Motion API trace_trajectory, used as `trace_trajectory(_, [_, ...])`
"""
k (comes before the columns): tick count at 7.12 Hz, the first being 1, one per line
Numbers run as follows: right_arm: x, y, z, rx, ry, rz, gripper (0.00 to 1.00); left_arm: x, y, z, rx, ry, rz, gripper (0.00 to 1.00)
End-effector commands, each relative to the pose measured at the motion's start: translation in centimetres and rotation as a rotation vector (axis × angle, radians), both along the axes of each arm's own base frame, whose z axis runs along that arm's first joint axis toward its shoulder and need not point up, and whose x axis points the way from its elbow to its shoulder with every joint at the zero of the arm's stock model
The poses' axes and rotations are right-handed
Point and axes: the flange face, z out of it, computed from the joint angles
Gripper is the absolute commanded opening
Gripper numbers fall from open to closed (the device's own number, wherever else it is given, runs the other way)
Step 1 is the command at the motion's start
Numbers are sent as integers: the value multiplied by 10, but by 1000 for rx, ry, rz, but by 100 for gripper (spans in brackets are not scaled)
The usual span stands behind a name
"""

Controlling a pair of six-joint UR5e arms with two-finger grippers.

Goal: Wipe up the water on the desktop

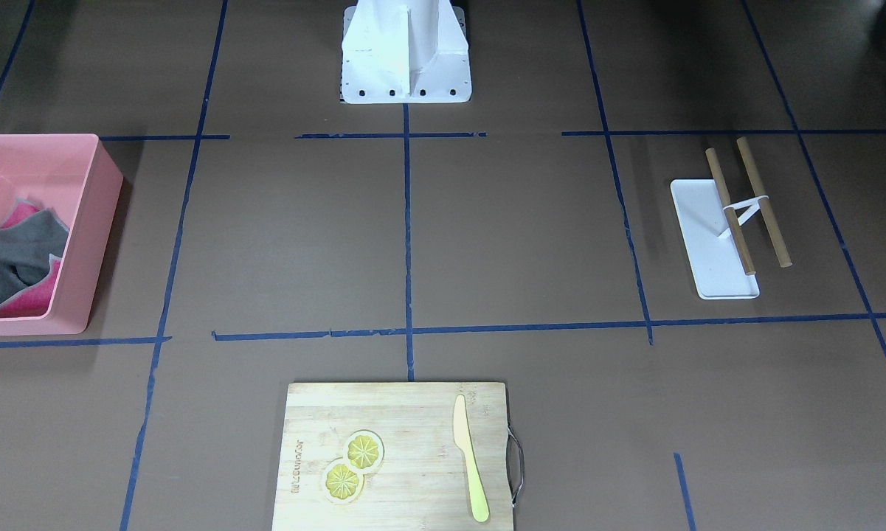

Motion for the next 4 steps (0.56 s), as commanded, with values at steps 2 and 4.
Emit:
trace_trajectory(2, [1,1,1,-1,5,0,100,0,1,2,3,-3,4,100])
trace_trajectory(4, [1,-1,0,2,6,0,100,0,2,3,0,-6,5,100])
